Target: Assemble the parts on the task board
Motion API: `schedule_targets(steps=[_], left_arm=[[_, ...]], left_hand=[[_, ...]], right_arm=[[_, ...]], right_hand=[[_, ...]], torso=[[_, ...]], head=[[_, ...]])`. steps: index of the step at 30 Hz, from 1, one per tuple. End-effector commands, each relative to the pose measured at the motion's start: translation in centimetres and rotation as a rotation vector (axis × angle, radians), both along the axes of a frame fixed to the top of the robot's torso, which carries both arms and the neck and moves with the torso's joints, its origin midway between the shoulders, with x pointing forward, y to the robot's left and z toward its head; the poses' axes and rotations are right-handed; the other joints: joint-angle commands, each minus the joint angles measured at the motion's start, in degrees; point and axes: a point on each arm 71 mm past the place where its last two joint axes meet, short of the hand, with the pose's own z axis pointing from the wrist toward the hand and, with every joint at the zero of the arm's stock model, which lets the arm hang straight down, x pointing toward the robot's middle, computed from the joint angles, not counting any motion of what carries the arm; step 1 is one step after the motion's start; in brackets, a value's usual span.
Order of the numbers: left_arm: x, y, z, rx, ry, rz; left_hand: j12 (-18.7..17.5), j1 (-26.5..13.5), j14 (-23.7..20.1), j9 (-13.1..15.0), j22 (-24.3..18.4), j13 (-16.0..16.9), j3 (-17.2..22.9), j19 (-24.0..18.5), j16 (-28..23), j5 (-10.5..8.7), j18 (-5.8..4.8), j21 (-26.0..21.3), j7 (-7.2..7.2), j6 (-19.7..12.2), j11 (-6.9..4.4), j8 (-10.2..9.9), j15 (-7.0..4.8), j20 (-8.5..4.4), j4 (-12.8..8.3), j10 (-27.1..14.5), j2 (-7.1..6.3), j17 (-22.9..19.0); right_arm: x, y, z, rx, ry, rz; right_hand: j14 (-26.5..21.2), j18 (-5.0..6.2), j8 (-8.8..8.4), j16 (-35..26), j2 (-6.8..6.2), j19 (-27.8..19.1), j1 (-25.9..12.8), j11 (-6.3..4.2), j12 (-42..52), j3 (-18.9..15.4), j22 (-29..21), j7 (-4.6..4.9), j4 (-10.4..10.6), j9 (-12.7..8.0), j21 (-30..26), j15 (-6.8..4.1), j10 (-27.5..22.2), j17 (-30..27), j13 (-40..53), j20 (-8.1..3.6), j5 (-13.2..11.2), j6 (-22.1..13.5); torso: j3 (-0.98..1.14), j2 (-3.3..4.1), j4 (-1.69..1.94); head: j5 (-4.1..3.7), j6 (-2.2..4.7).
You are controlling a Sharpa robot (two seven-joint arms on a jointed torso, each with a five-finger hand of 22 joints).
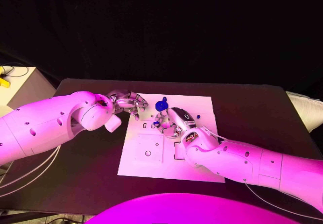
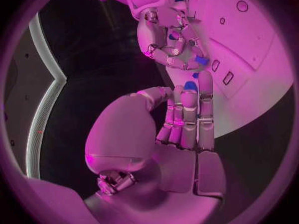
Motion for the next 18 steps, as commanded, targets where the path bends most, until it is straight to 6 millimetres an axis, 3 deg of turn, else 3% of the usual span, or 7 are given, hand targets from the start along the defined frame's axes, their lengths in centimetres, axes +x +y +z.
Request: schedule_targets(steps=[1,18], left_arm=[[-0.05,-0.23,0.05,-0.003,-0.002,-0.016],[-0.06,-0.25,0.05,-0.003,-0.001,-0.017]], left_hand=[[0.21,0.5,-0.36,-0.04,0.06,-0.06,0.06,0.05,-0.27,0.25,0.82,-0.1,0.14,-0.1,-0.15,0.24,-0.03,0.27,-0.38,-0.42,-0.07,-0.05],[0.21,0.5,-0.36,-0.04,0.06,-0.06,0.06,0.05,-0.27,0.25,0.82,-0.1,0.14,-0.1,-0.15,0.24,-0.03,0.27,-0.38,-0.42,-0.07,-0.05]], right_arm=[[-0.28,-0.01,-0.86,-0.038,0.03,0.015],[-0.29,-0.11,-1.26,-0.101,0.057,0.014]], right_hand=[[0.12,0.1,0.32,0.16,0.22,0.3,0.48,-0.16,0.06,0.44,0.01,0.11,-0.08,0.07,0.07,-0.01,0.08,-0.07,-0.08,0.0,0.04,0.18],[0.13,0.11,0.34,0.2,0.13,0.25,0.5,-0.07,-0.19,0.53,-0.04,0.19,-0.16,0.06,-0.07,0.04,-0.1,-0.11,-0.49,0.01,0.07,0.2]], torso=[[0.0,-0.01,0.0],[-0.02,-0.03,0.01]], head=[[0.03,-0.04],[0.02,-0.12]])
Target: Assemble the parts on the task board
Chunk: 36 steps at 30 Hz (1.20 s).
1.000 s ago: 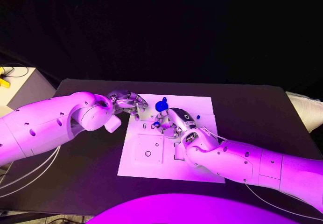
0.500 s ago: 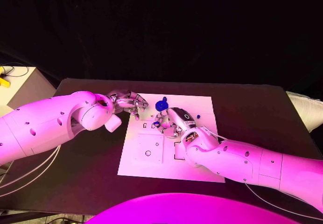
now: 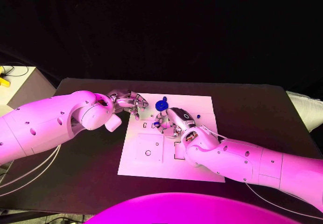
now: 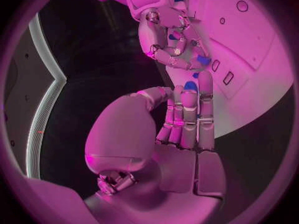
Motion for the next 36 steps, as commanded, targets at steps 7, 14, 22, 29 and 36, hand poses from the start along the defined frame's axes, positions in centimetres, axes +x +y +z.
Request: schedule_targets(steps=[7,14,22,29,36], left_arm=[[-0.06,-0.23,0.04,-0.004,0.0,-0.016],[-0.06,-0.21,0.04,-0.004,0.0,-0.016],[-0.07,-0.23,0.03,-0.004,0.001,-0.017],[-0.07,-0.24,0.01,-0.003,0.003,-0.019],[-0.07,-0.24,-0.02,-0.002,0.006,-0.02]], left_hand=[[0.21,0.5,-0.36,-0.04,0.06,-0.06,0.06,0.05,-0.27,0.25,0.82,-0.1,0.14,-0.1,-0.15,0.24,-0.03,0.27,-0.38,-0.42,-0.07,-0.06],[0.21,0.5,-0.36,-0.04,0.06,-0.06,0.06,0.05,-0.27,0.25,0.82,-0.1,0.14,-0.1,-0.15,0.24,-0.03,0.27,-0.38,-0.42,-0.07,-0.06],[0.34,0.62,-0.46,-0.19,0.12,-0.19,0.03,-0.05,-0.24,0.25,0.82,-0.03,0.17,-0.14,-0.12,0.34,-0.01,0.29,-0.37,-0.47,-0.04,-0.21],[0.34,0.62,-0.46,-0.19,0.12,-0.19,0.03,-0.05,-0.24,0.25,0.82,-0.03,0.17,-0.14,-0.12,0.34,-0.01,0.29,-0.37,-0.47,-0.04,-0.21],[0.34,0.62,-0.46,-0.19,0.12,-0.19,0.03,-0.05,-0.24,0.25,0.82,-0.03,0.17,-0.14,-0.12,0.34,-0.01,0.29,-0.37,-0.47,-0.04,-0.21]], right_arm=[[-0.37,-0.26,-1.19,-0.075,0.044,-0.002],[-0.46,-0.29,-1.21,-0.082,0.046,-0.003],[-0.61,-0.31,-1.18,-0.083,0.046,0.0],[-0.79,-0.25,-1.05,-0.07,0.034,0.007],[-0.85,-0.21,-0.97,-0.062,0.026,0.009]], right_hand=[[0.16,0.11,0.27,0.27,0.11,0.17,0.51,-0.11,-0.23,0.4,-0.02,0.2,-0.02,0.06,-0.06,0.05,-0.18,0.07,-0.2,0.09,0.07,0.22],[0.18,0.1,0.25,0.32,0.05,0.18,0.56,-0.08,-0.32,0.46,-0.01,0.25,-0.08,0.04,-0.07,0.07,-0.21,0.09,-0.38,0.11,0.1,0.17],[0.08,0.14,0.19,0.21,-0.2,0.09,0.63,0.0,-0.45,0.5,-0.12,0.36,-0.26,0.0,-0.3,0.13,-0.25,-0.1,-0.7,0.14,0.15,0.06],[-0.24,0.21,-0.12,0.07,-1.26,-0.2,0.43,0.4,-1.17,0.4,-0.34,0.75,-0.59,-0.24,-0.89,0.46,-0.89,-0.5,-2.06,0.37,0.25,-0.37],[-0.35,0.23,-0.39,0.1,-1.96,-0.29,0.08,0.63,-1.5,0.11,-0.36,0.99,-0.62,-0.46,-1.08,0.65,-1.23,-0.65,-2.88,0.54,0.31,-0.71]], torso=[[-0.02,0.03,0.01],[0.02,0.05,0.03],[0.03,0.03,0.01],[0.02,0.03,0.02],[0.01,0.05,0.03]], head=[[-0.07,0.07],[-0.08,0.02],[-0.12,-0.01],[-0.09,-0.01],[-0.08,-0.02]])
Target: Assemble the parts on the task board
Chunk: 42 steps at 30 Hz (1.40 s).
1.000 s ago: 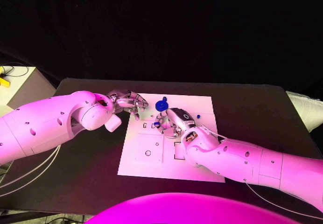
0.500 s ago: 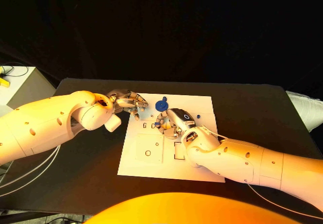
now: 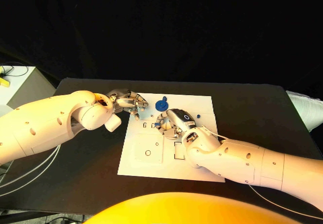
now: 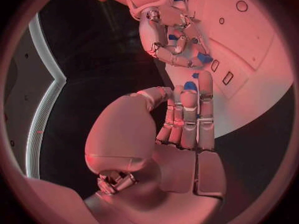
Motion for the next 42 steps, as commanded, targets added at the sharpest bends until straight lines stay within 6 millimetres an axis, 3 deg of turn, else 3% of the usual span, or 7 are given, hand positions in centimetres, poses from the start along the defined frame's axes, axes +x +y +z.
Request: schedule_targets(steps=[1,13,25,33,35,38,42], left_arm=[[-0.1,-0.2,0.0,-0.004,0.004,-0.018],[-0.1,-0.2,0.0,-0.002,0.008,-0.02],[-0.1,-0.2,-0.1,-0.001,0.01,-0.021],[0.0,-0.1,-0.1,0.0,0.01,-0.019],[0.0,-0.1,-0.1,0.0,0.01,-0.017],[0.1,0.0,-0.2,0.001,0.01,-0.015],[0.1,0.0,-0.2,0.001,0.01,-0.014]], left_hand=[[0.34,0.62,-0.47,-0.06,0.06,-0.06,0.03,-0.05,-0.24,0.25,0.82,-0.03,0.17,-0.14,-0.12,0.34,-0.01,0.3,-0.36,-0.48,-0.04,-0.07],[0.37,0.6,-0.59,-0.12,0.07,-0.11,0.0,-0.1,-0.32,0.24,0.82,-0.02,0.2,-0.19,-0.1,0.35,0.01,0.31,-0.32,-0.52,-0.05,-0.27],[0.37,0.6,-0.59,-0.12,0.07,-0.11,0.0,-0.1,-0.32,0.24,0.82,-0.02,0.2,-0.19,-0.1,0.35,0.01,0.31,-0.32,-0.52,-0.05,-0.27],[0.37,0.6,-0.59,-0.12,0.07,-0.11,0.0,-0.1,-0.32,0.24,0.82,-0.02,0.2,-0.19,-0.1,0.35,0.01,0.31,-0.32,-0.52,-0.05,-0.27],[0.37,0.6,-0.59,-0.12,0.07,-0.11,0.0,-0.1,-0.32,0.24,0.82,-0.02,0.2,-0.19,-0.1,0.35,0.01,0.31,-0.32,-0.52,-0.05,-0.27],[0.37,0.6,-0.59,-0.12,0.07,-0.11,0.0,-0.1,-0.32,0.24,0.82,-0.02,0.2,-0.19,-0.1,0.35,0.01,0.31,-0.32,-0.52,-0.05,-0.27],[0.37,0.6,-0.59,-0.12,0.07,-0.11,0.0,-0.1,-0.32,0.24,0.82,-0.02,0.2,-0.19,-0.1,0.35,0.01,0.31,-0.32,-0.52,-0.05,-0.27]], right_arm=[[-0.5,0.0,-0.8,-0.025,0.027,0.013],[-0.4,0.0,-0.8,-0.015,0.02,0.008],[-0.5,-0.1,-0.7,-0.005,0.014,0.009],[-0.9,-0.2,-0.2,0.04,-0.018,0.008],[-1.1,-0.2,0.0,0.055,-0.027,0.011],[-1.3,-0.3,0.3,0.074,-0.038,0.014],[-1.6,-0.3,0.6,0.095,-0.049,0.019]], right_hand=[[-0.2,0.25,-0.26,0.05,-0.62,-0.12,-0.09,0.15,-0.34,-0.21,-0.14,0.23,-0.19,-0.1,-0.32,0.48,-0.36,-0.15,-0.21,0.36,0.33,-0.22],[-1.25,0.56,-1.89,-0.58,-2.29,-1.01,-1.47,0.89,-0.6,-2.5,-1.05,1.23,0.53,-1.18,-2.25,1.16,-1.81,-1.36,-2.13,0.99,0.94,-2.25],[-1.49,0.66,-2.69,-0.45,-2.7,-1.23,-1.38,1.17,-0.22,-4.99,-1.27,1.6,0.85,-1.76,-2.87,1.42,-2.53,-1.69,-3.08,1.28,1.6,-2.93],[-1.52,0.64,-3.71,-0.14,-2.29,-1.06,-0.67,1.42,0.43,-7.49,-1.11,1.94,1.26,-2.42,-2.83,1.61,-3.14,-1.85,-3.89,1.49,1.88,-3.87],[-1.63,0.65,-4.65,-0.15,-1.87,-1.04,-0.33,1.7,0.93,-9.6,-1.14,2.35,1.78,-2.96,-3.04,1.86,-3.72,-2.24,-4.41,1.67,1.93,-5.03],[-1.81,0.71,-5.48,-0.09,-0.97,-1.01,0.6,1.64,1.94,-13.74,-1.12,2.13,2.86,-3.53,-3.28,1.82,-4.62,-2.79,-5.16,1.73,2.58,-6.09],[-2.0,0.76,-5.59,-0.04,-0.01,-1.08,2.15,1.54,3.06,-17.29,-1.22,2.0,3.9,-3.92,-3.74,1.76,-5.55,-3.32,-5.88,1.68,2.89,-6.75]], torso=[[-0.02,0.02,0.02],[-0.01,-0.02,0.0],[-0.02,-0.02,-0.01],[-0.04,-0.11,-0.06],[-0.05,-0.14,-0.1],[-0.06,-0.18,-0.13],[-0.03,-0.18,-0.16]], head=[[-0.01,0.04],[0.01,0.02],[0.01,0.07],[0.0,0.2],[-0.02,0.25],[-0.06,0.3],[-0.17,0.67]])
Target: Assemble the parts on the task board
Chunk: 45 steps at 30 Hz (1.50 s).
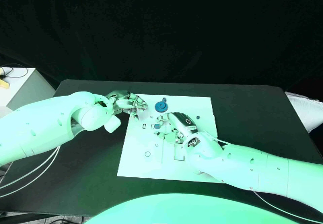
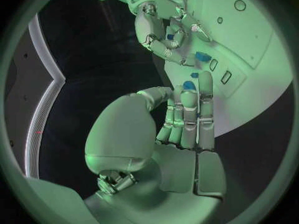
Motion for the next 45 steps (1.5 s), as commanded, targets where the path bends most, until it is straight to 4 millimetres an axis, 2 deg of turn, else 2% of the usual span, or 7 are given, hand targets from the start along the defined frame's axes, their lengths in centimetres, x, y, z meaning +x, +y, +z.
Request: schedule_targets(steps=[1,26,32,34,36,38,45], left_arm=[[0.0,-0.2,0.0,-0.006,0.0,-0.016],[0.1,0.1,-0.2,-0.003,0.001,-0.006],[0.2,0.2,-0.3,-0.003,-0.001,0.0],[0.2,0.3,-0.3,-0.003,-0.002,0.001],[0.2,0.3,-0.4,-0.003,-0.002,0.002],[0.2,0.3,-0.4,-0.003,-0.002,0.002],[0.3,0.3,-0.4,-0.002,-0.003,0.003]], left_hand=[[0.4,0.61,-0.44,-0.1,0.1,-0.1,-0.01,-0.14,-0.34,0.25,0.82,-0.01,0.21,-0.22,0.12,0.37,-0.18,0.32,-0.29,-0.35,-0.05,-0.12],[0.46,0.67,-0.52,-0.17,0.12,-0.16,-0.01,-0.2,-0.34,0.26,0.82,0.0,0.22,-0.26,0.13,0.4,-0.17,0.34,-0.29,-0.4,-0.05,-0.21],[0.48,0.7,-0.54,-0.2,0.13,-0.18,-0.01,-0.22,-0.33,0.26,0.82,0.01,0.23,-0.28,0.14,0.41,-0.17,0.34,-0.3,-0.42,-0.05,-0.22],[0.49,0.72,-0.53,-0.21,0.13,-0.19,-0.01,-0.23,-0.32,0.26,0.82,0.02,0.23,-0.28,0.14,0.42,-0.17,0.34,-0.31,-0.42,-0.05,-0.22],[0.49,0.72,-0.53,-0.21,0.13,-0.19,-0.01,-0.23,-0.32,0.26,0.82,0.02,0.23,-0.28,0.14,0.42,-0.17,0.34,-0.31,-0.42,-0.05,-0.22],[0.49,0.72,-0.53,-0.21,0.13,-0.19,-0.01,-0.23,-0.32,0.26,0.82,0.02,0.23,-0.28,0.14,0.42,-0.17,0.34,-0.31,-0.42,-0.05,-0.22],[0.49,0.72,-0.53,-0.21,0.13,-0.19,-0.01,-0.23,-0.32,0.26,0.82,0.02,0.23,-0.28,0.14,0.42,-0.17,0.34,-0.31,-0.42,-0.05,-0.22]], right_arm=[[-0.3,0.0,0.6,0.043,-0.036,0.011],[-0.8,-0.8,3.3,0.11,-0.051,0.022],[-0.6,-1.1,4.0,0.073,0.03,0.054],[-0.4,-1.2,4.2,0.047,0.073,0.06],[-0.4,-1.3,4.3,0.021,0.125,0.064],[-0.3,-1.3,4.5,-0.009,0.176,0.07],[0.7,-1.6,4.8,-0.164,0.352,0.094]], right_hand=[[-0.44,0.77,-0.09,0.29,0.24,-0.06,0.97,-0.05,0.59,-1.56,-0.07,0.02,0.55,-0.16,-0.3,0.17,-0.67,-0.25,-0.37,0.26,0.28,-0.31],[0.39,0.47,-0.03,1.33,1.38,1.07,3.72,-0.21,2.97,-2.81,1.13,0.04,1.83,-0.68,1.36,-0.01,0.27,0.07,-1.42,0.16,1.74,-0.23],[3.83,-0.94,-0.35,4.66,0.86,4.94,6.38,-2.66,15.29,1.45,5.98,-1.43,1.08,-1.89,9.21,-2.15,10.16,3.74,4.54,-1.73,2.36,-1.59],[6.91,-2.17,-0.27,8.49,-0.5,7.63,6.5,-3.04,31.6,5.97,9.88,-1.62,0.25,-2.87,15.58,-2.74,17.55,9.02,21.86,-2.5,7.01,-2.02],[10.28,-3.44,-0.32,14.31,-1.78,10.07,5.37,-2.77,47.13,10.42,13.71,-1.13,-0.63,-3.8,21.98,-2.54,28.48,17.76,42.09,-2.47,10.67,-2.72],[11.13,-3.97,-0.25,16.21,-2.35,10.97,3.83,-2.48,52.8,11.73,15.34,-0.87,-1.05,-4.35,24.67,-2.26,33.32,20.83,50.25,-2.23,11.91,-3.28],[11.72,-5.41,-0.42,17.54,-1.4,13.14,3.19,-2.18,59.29,15.06,19.19,-0.64,-3.46,-5.68,31.5,-1.91,40.48,23.16,60.74,-1.92,13.2,-5.1]], torso=[[-0.01,-0.07,-0.07],[0.0,-0.05,0.01],[-0.1,-0.1,-0.01],[-0.13,-0.16,-0.01],[-0.15,-0.22,-0.01],[-0.11,-0.18,0.04],[-0.23,-0.24,0.1]], head=[[-0.15,0.29],[-0.36,1.08],[-0.52,1.33],[-0.45,1.38],[-0.41,1.36],[-0.36,1.33],[-0.26,1.54]])
